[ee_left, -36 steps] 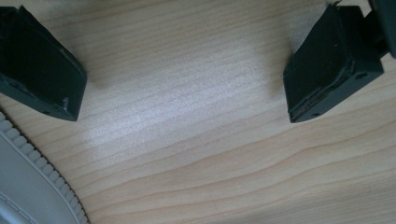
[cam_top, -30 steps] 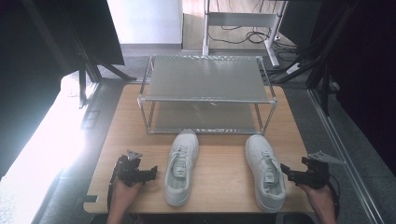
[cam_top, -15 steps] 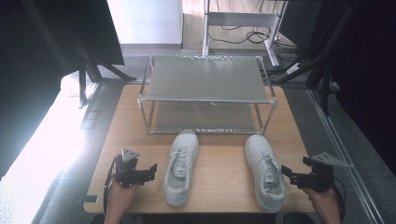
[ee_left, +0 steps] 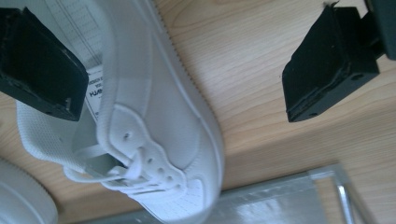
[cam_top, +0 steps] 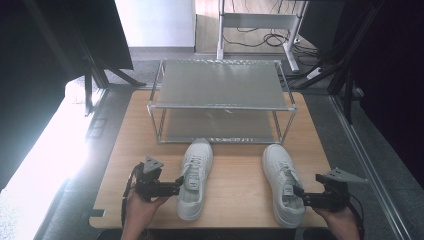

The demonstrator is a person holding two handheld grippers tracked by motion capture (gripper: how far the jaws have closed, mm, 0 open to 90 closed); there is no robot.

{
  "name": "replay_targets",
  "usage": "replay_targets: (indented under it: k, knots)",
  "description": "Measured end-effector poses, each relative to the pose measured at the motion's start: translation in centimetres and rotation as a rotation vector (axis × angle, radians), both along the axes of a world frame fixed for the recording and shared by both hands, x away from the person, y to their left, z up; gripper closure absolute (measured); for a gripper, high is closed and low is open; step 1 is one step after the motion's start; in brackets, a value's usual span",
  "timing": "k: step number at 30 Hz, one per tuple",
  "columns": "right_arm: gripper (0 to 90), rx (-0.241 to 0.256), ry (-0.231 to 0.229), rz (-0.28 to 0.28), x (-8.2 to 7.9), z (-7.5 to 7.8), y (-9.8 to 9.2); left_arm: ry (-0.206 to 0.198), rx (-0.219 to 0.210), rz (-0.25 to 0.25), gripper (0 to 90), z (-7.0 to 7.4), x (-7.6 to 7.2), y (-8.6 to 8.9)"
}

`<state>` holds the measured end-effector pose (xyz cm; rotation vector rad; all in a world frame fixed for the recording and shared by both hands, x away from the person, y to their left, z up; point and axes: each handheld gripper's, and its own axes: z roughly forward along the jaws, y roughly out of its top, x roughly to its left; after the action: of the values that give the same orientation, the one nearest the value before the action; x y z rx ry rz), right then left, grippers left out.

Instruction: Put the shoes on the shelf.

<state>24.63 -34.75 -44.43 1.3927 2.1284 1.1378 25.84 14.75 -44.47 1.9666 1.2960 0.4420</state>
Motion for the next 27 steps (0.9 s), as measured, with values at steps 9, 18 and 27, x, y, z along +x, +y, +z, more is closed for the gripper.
replay_targets:
  k: [9,18,27]
  knots:
    - [20.1,-0.014,0.062,0.022,0.8,-0.6,0.7,0.055,0.037,-0.001,12.9,-1.9,1.6,-1.6]
    - [39.1,-0.050,0.093,-0.010,1.6,-0.8,1.2,0.087,0.006,-0.001,23.3,-2.5,2.1,-1.5]
    - [62.2,-0.091,0.113,-0.022,1.8,-0.8,1.5,0.109,-0.015,-0.023,44.6,-2.4,2.1,-1.8]
